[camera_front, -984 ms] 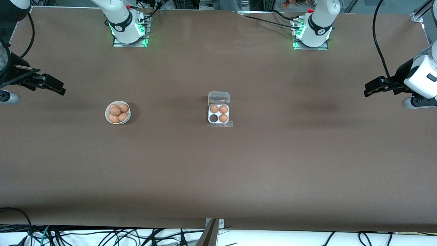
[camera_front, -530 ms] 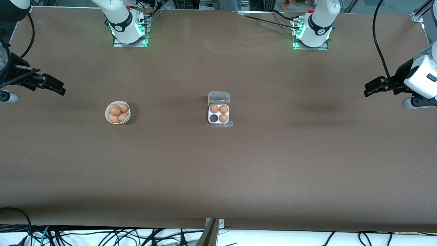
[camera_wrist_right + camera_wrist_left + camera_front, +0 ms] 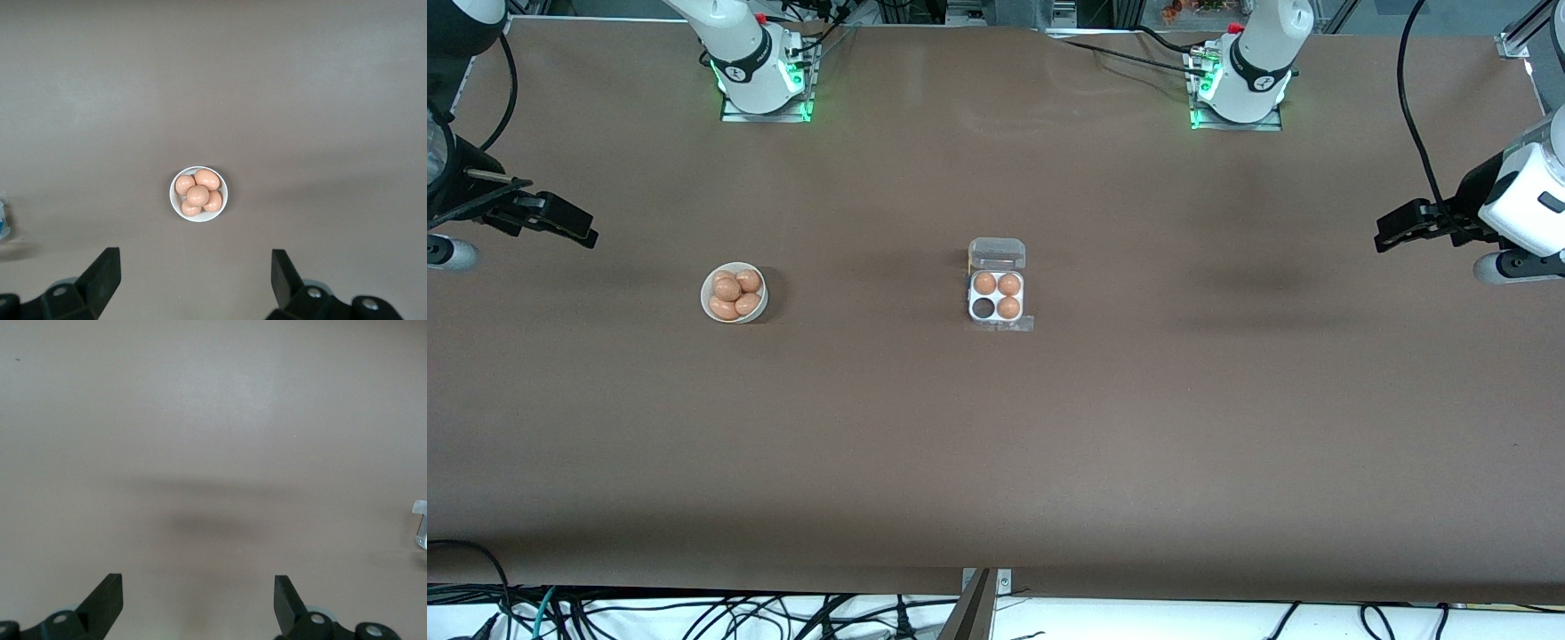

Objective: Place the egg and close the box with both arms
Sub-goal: 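Lower the right gripper over the white egg bowl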

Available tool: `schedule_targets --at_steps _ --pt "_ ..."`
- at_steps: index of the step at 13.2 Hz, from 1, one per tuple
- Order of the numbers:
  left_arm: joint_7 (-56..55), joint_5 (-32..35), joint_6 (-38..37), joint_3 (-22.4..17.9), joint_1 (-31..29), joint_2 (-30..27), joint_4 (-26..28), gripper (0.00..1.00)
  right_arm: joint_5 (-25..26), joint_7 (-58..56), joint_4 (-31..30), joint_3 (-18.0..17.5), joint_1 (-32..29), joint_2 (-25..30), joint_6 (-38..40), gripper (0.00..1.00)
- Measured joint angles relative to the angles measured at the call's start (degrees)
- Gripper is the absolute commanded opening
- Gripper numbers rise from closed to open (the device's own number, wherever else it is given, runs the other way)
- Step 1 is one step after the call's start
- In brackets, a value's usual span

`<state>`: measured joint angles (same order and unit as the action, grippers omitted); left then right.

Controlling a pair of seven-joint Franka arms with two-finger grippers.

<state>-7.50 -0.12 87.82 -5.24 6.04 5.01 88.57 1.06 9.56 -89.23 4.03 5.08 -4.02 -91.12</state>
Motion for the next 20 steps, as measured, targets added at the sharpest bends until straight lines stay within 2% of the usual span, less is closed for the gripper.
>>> schedule_targets --at_steps 4,9,11,17,20 --pt "0.0 0.0 0.0 0.0 0.0 0.0 0.0 1.00 0.0 0.0 -0.7 0.0 0.0 -0.6 -0.1 1.00" --pt "0.0 0.0 0.0 0.0 0.0 0.1 0.0 1.00 0.0 -0.1 -3.6 0.0 0.5 -7.5 -2.8 1.00" --pt "0.0 0.0 0.0 0.0 0.0 0.1 0.0 1.00 0.0 -0.1 -9.0 0.0 0.4 -9.4 -11.0 1.00" --pt "0.0 0.0 -0.1 0.0 0.0 0.2 0.0 1.00 0.0 -0.2 -32.7 -1.2 0.5 -9.5 -40.8 1.00" --pt "0.0 0.0 -0.1 0.0 0.0 0.2 0.0 1.00 0.0 -0.1 -37.9 -3.2 0.6 -9.1 -45.6 1.00"
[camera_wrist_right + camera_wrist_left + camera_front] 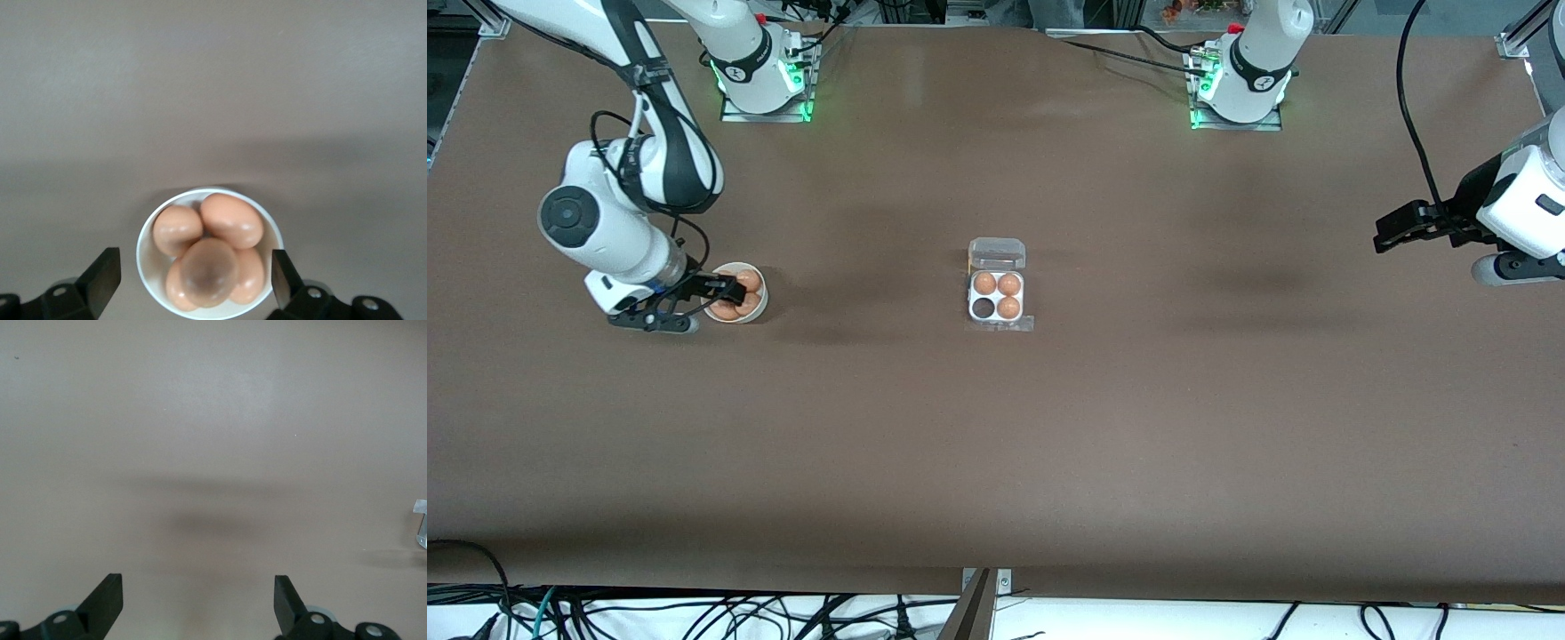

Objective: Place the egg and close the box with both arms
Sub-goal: 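Lower the right gripper over the white egg bowl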

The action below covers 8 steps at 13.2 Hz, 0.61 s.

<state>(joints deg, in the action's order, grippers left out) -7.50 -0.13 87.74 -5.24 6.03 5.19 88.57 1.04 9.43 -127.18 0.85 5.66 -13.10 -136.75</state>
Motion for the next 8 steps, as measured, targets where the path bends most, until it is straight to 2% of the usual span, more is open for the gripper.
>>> schedule_targets --at_steps 8 --pt "0.0 0.0 0.0 0.0 0.0 0.1 0.0 1.00 0.0 -0.1 -2.4 -0.5 0.1 -0.6 -0.1 1.00"
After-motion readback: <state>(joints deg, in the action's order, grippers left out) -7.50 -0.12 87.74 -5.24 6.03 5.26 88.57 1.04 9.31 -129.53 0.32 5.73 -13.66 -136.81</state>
